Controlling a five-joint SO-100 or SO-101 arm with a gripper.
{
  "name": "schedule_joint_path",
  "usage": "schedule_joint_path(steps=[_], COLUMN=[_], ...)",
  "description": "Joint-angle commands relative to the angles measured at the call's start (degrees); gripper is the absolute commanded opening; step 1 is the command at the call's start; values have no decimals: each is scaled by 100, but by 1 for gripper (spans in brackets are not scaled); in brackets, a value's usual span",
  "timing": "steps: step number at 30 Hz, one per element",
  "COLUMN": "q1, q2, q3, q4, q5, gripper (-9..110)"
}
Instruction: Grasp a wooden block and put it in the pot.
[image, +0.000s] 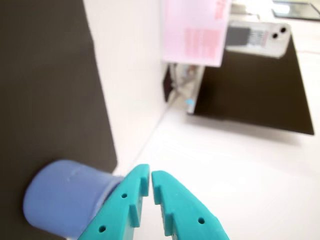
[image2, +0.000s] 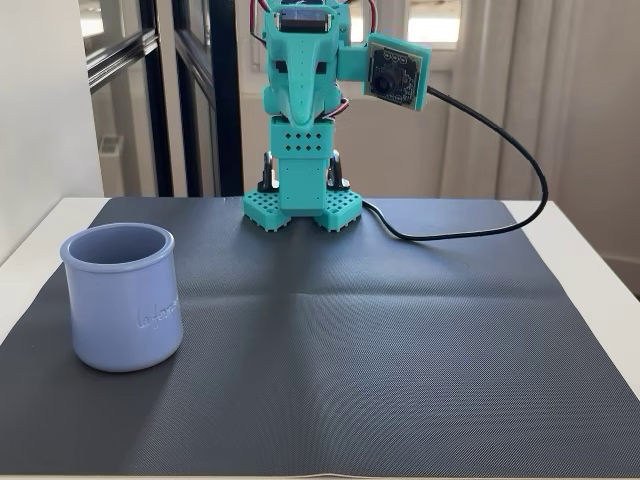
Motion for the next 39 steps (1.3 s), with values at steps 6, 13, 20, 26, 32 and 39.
schedule_joint_path(steps=[6, 13, 20, 26, 32, 39], q1=[264, 352, 343, 431, 431, 448], q2=[70, 70, 70, 35, 53, 53], q3=[624, 949, 1169, 1169, 1169, 1169], q4=[-114, -97, -97, 325, 817, 835], q5=[-26, -35, -35, -35, -35, -35], gripper=[0, 0, 0, 0, 0, 0])
